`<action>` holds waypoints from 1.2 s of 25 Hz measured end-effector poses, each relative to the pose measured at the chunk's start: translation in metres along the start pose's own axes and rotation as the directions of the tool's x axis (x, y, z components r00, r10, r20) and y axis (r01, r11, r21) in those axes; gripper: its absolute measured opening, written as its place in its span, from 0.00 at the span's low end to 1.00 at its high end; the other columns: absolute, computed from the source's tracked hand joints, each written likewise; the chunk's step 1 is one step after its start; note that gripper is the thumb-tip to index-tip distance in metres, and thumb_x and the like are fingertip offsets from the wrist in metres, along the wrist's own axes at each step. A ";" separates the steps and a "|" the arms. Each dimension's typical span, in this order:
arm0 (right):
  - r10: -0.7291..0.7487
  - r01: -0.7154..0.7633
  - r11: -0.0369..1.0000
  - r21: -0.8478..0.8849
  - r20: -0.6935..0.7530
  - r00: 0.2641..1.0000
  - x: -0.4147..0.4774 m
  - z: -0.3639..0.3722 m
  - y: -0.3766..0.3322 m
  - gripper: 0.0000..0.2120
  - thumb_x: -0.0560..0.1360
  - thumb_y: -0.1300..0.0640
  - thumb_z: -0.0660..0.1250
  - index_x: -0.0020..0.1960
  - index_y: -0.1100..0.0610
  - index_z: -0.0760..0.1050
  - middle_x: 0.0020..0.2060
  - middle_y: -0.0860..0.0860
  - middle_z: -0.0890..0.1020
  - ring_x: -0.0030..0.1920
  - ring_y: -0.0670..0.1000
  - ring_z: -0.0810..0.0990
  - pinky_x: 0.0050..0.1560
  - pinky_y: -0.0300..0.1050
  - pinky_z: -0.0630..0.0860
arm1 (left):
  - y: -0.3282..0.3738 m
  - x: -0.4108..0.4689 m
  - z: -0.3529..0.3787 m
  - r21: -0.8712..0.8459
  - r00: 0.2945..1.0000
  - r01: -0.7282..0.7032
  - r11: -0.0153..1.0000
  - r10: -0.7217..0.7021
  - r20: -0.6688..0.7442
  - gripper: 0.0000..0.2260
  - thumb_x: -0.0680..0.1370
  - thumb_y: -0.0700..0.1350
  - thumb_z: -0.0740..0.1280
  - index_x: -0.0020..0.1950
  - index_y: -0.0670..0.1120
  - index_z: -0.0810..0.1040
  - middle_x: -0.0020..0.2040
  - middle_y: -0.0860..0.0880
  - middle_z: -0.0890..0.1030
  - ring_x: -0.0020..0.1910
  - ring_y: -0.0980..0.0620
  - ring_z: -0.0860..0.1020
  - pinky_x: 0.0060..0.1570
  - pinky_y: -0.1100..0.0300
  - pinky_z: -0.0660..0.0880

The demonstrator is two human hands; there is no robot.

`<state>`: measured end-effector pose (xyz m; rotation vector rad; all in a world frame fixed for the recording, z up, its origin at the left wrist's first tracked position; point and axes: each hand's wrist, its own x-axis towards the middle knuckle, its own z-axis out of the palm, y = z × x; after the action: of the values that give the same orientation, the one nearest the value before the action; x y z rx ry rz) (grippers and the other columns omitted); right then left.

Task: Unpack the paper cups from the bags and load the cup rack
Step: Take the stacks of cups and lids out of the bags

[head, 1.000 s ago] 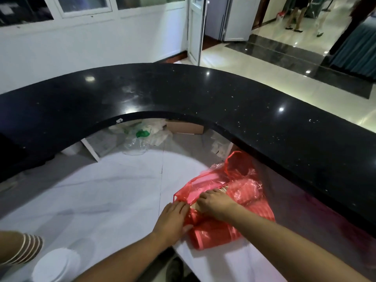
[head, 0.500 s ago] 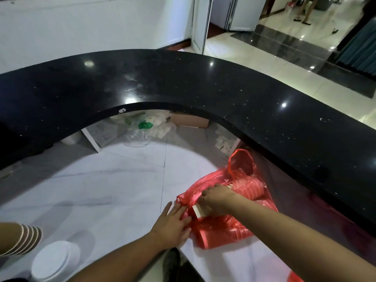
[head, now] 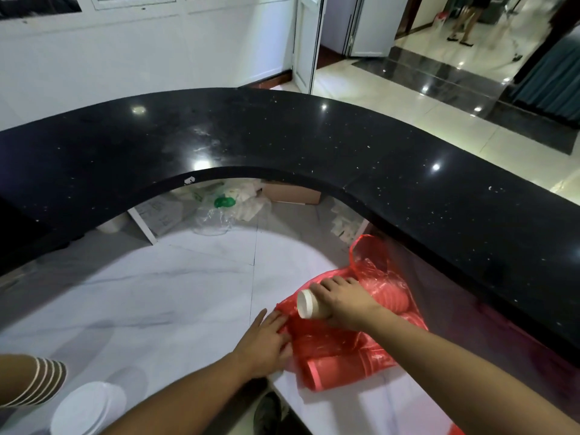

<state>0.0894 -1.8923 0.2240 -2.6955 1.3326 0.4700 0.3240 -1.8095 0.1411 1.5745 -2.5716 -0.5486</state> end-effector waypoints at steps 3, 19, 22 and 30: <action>0.093 -0.086 0.993 0.079 -0.093 0.991 -0.003 -0.006 0.004 0.41 0.63 0.44 0.74 0.73 0.49 0.63 0.63 0.50 0.75 0.61 0.57 0.75 0.55 0.55 0.73 | 0.012 0.021 -0.041 -0.501 0.949 0.208 0.840 -0.297 -0.104 0.15 0.79 0.53 0.60 0.65 0.55 0.74 0.55 0.56 0.81 0.53 0.55 0.80 0.55 0.62 0.74; 0.417 -0.410 0.905 0.117 -0.041 0.908 -0.055 0.009 0.045 0.47 0.75 0.50 0.69 0.81 0.47 0.41 0.78 0.55 0.57 0.78 0.57 0.54 0.77 0.60 0.49 | 0.017 0.075 -0.083 -0.926 0.905 0.283 0.251 -0.390 0.171 0.21 0.68 0.40 0.78 0.57 0.54 0.80 0.53 0.43 0.79 0.43 0.48 0.79 0.36 0.57 0.78; 0.443 -0.435 0.890 0.133 -0.039 0.895 -0.055 0.006 0.049 0.43 0.76 0.50 0.67 0.81 0.49 0.43 0.76 0.54 0.61 0.76 0.57 0.59 0.76 0.59 0.53 | 0.011 0.071 -0.090 -0.943 0.892 0.291 0.160 -0.401 0.207 0.22 0.64 0.41 0.78 0.56 0.54 0.81 0.53 0.40 0.78 0.44 0.43 0.82 0.46 0.44 0.81; 0.551 -0.552 0.825 0.118 0.043 0.833 -0.036 0.012 0.044 0.31 0.81 0.54 0.58 0.80 0.50 0.49 0.69 0.55 0.71 0.69 0.58 0.70 0.67 0.55 0.66 | -0.013 0.047 -0.101 -0.945 0.876 0.313 0.098 -0.413 0.247 0.22 0.68 0.37 0.77 0.59 0.50 0.79 0.55 0.39 0.76 0.49 0.41 0.81 0.52 0.44 0.82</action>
<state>0.0316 -1.8889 0.2265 -2.1655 2.0675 0.4159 0.3376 -1.8825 0.2251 1.4810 -0.9926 -1.6797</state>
